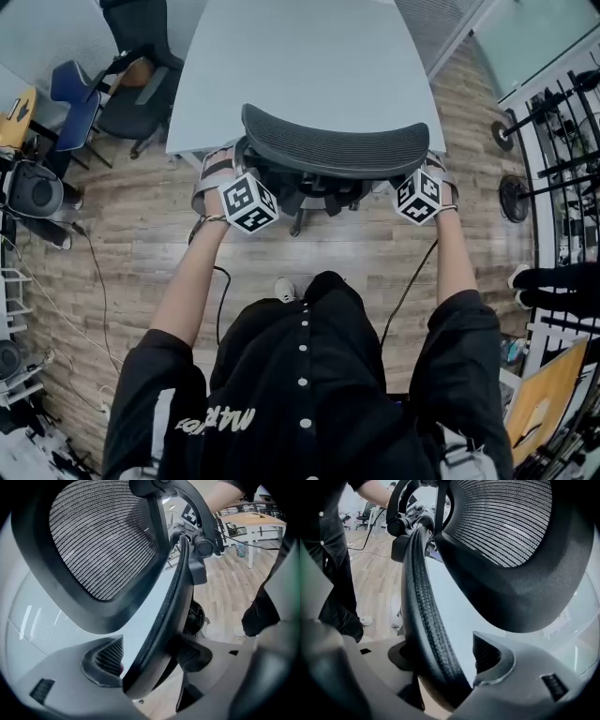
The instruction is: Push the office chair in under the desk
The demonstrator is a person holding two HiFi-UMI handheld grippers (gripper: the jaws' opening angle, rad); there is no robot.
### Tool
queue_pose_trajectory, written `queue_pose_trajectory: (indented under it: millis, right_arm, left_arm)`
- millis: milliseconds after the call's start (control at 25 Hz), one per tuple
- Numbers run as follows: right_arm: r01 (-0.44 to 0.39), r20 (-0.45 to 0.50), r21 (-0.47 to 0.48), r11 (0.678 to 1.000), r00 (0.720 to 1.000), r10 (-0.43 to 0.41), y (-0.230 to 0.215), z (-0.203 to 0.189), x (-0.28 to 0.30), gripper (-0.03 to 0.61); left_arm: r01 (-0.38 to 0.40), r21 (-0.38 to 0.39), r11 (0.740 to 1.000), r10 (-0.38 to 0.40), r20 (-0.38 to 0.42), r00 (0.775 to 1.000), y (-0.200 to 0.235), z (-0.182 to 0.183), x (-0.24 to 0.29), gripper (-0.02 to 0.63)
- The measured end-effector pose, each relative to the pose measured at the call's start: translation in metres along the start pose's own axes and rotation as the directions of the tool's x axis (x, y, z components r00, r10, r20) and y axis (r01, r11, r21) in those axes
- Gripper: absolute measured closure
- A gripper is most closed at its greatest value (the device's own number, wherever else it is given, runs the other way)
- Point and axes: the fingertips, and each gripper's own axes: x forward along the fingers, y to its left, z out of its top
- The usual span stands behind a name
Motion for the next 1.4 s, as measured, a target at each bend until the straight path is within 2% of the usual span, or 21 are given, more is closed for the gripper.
queue_pose_trajectory:
  millis: [720,1120,1400]
  right_arm:
    - [-0.024,0.019,-0.02,1.0,1.0,0.024,-0.011,-0.006,0.007,0.265]
    - [-0.02,0.02,-0.027,0.999,1.0,0.021,-0.034,0.002,0.033,0.267]
    - [-0.022,0.023,-0.032,0.999,0.999,0.023,-0.044,0.008,0.047,0.265]
  left_arm:
    - [-0.011,-0.017,1.0,0.01,-0.012,1.0,0.001,0.008,0.006,0.262]
    - [0.009,-0.03,1.0,-0.01,-0.031,0.999,0.022,0.004,0.031,0.262]
    - [-0.004,-0.034,0.999,0.003,-0.032,0.999,0.033,0.001,0.042,0.262]
